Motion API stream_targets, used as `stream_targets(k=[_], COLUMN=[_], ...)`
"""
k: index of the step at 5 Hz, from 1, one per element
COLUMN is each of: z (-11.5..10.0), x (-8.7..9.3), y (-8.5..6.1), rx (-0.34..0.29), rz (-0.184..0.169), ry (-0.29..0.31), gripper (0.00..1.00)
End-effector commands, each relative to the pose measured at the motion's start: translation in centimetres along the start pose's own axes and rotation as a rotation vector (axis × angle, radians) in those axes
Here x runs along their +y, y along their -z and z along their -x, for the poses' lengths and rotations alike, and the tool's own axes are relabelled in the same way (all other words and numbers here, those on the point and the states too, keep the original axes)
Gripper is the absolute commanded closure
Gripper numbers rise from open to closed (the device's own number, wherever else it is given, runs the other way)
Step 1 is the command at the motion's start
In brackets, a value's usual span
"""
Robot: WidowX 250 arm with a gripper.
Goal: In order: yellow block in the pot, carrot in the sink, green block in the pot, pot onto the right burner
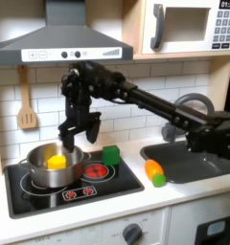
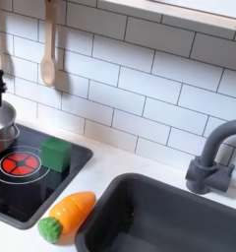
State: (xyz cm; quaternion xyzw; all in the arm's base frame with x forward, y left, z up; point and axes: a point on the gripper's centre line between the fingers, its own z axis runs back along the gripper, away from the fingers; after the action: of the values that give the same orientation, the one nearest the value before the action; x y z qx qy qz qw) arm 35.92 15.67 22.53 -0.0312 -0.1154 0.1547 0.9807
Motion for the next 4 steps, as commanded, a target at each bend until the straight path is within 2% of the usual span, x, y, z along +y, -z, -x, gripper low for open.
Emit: stream_targets(k=[1, 2, 4], z=[2.0, 3.8, 6.3], x=[-3.1, -4.5, -7.9], y=[-2.1, -1.8, -2.2], rx=[-0.037, -0.026, -0.026], rz=[0.021, 0.02, 0.051], ry=[0.066, 0.101, 0.171], gripper=[0.0, 0.0, 0.0])
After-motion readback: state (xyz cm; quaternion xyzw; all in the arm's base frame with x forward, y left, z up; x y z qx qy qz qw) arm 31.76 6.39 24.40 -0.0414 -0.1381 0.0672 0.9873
